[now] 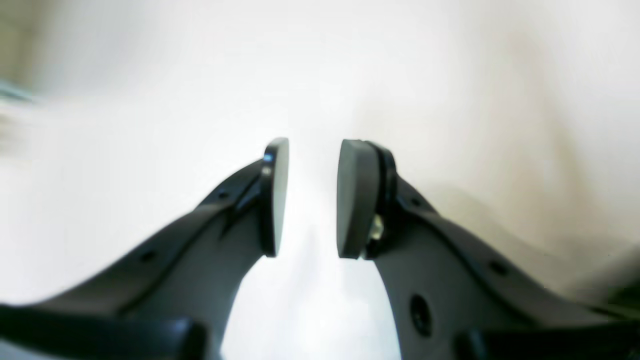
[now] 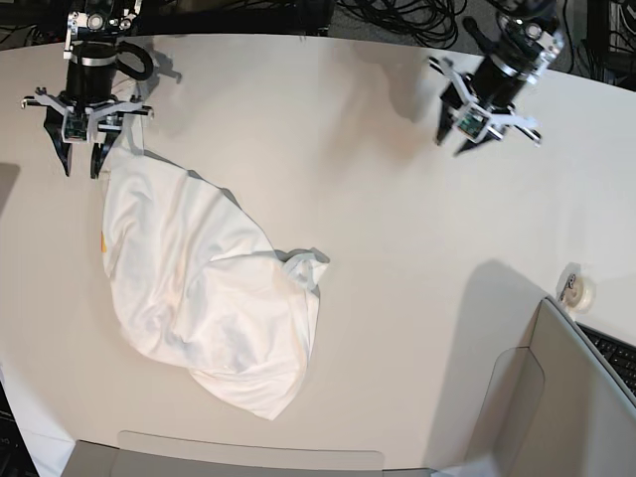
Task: Layout the t-shirt on the table in an organized manner, then fold the t-shirt properly
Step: 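Move both grippers over the crumpled white t-shirt, opening them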
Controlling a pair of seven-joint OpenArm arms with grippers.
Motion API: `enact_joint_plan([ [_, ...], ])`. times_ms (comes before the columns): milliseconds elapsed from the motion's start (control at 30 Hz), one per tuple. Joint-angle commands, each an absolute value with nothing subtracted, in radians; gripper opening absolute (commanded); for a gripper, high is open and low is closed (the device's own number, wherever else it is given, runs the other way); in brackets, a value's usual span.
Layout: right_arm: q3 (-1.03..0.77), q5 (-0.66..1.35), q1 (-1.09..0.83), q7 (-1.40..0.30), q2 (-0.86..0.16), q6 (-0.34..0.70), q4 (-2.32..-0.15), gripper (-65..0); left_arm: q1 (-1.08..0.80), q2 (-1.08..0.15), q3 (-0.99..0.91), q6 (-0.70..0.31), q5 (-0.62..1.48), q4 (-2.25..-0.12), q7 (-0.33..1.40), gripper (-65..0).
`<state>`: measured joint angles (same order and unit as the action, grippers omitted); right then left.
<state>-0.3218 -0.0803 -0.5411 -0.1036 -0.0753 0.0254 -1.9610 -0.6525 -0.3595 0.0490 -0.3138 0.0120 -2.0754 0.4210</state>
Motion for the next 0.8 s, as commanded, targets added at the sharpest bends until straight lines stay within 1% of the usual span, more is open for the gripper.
enact_joint_plan([
  [0, -0.334, -0.084, -0.535, -0.087, -0.088, 0.004, -1.974, -41.9, -0.644, -0.39, 0.016, -0.289, 0.008, -2.095, 0.392, -49.7],
  [200, -0.334, -0.084, -0.544, -0.087, -0.081, 0.004, -1.969, -41.9, -0.628, -0.344, 0.025, -0.292, 0.008, -2.094, 0.387, -49.7],
  [367, -0.334, -0.084, -0.549, -0.087, -0.081, 0.004, -1.956, -41.9, -0.498, -0.337, 0.137, -0.294, 0.008, -2.094, 0.397, -49.6],
  [567, -0.338, -0.084, -0.544, -0.087, -0.082, 0.004, -1.956, -41.7, -0.318, -0.332, 0.325, -0.294, 0.008, -2.094, 0.529, -49.5],
  [767, -0.352, -0.077, -0.519, -0.087, -0.082, 0.002, -1.952, -41.6, -0.189, -0.274, 0.481, -0.294, 0.008, -2.094, 0.667, -49.5],
])
